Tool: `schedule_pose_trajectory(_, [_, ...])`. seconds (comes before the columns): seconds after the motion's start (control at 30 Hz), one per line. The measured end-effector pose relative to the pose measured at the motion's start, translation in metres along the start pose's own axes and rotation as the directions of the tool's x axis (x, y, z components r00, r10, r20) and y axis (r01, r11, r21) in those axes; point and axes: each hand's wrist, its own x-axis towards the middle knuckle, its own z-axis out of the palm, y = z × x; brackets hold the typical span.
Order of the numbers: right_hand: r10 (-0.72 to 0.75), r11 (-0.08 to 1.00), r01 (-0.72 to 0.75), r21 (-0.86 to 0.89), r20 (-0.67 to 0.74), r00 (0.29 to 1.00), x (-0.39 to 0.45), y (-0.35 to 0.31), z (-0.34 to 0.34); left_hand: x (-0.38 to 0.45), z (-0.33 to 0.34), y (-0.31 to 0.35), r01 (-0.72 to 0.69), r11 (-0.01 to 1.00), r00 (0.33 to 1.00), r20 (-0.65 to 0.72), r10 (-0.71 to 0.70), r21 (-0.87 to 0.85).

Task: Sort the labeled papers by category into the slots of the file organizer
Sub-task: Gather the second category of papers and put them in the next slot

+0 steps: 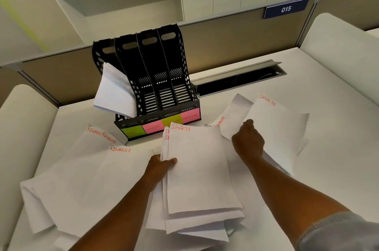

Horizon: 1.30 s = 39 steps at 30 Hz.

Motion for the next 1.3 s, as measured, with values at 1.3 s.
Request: schedule_pose_trajectory(1.3, [-0.161, 0.788, -0.207, 0.58, 0.519, 0.84, -0.073, -0.053, 0.011, -0.044, -0.057, -0.027, -0.102, 0.935, 0.992, -0.104, 0.071, -0.339])
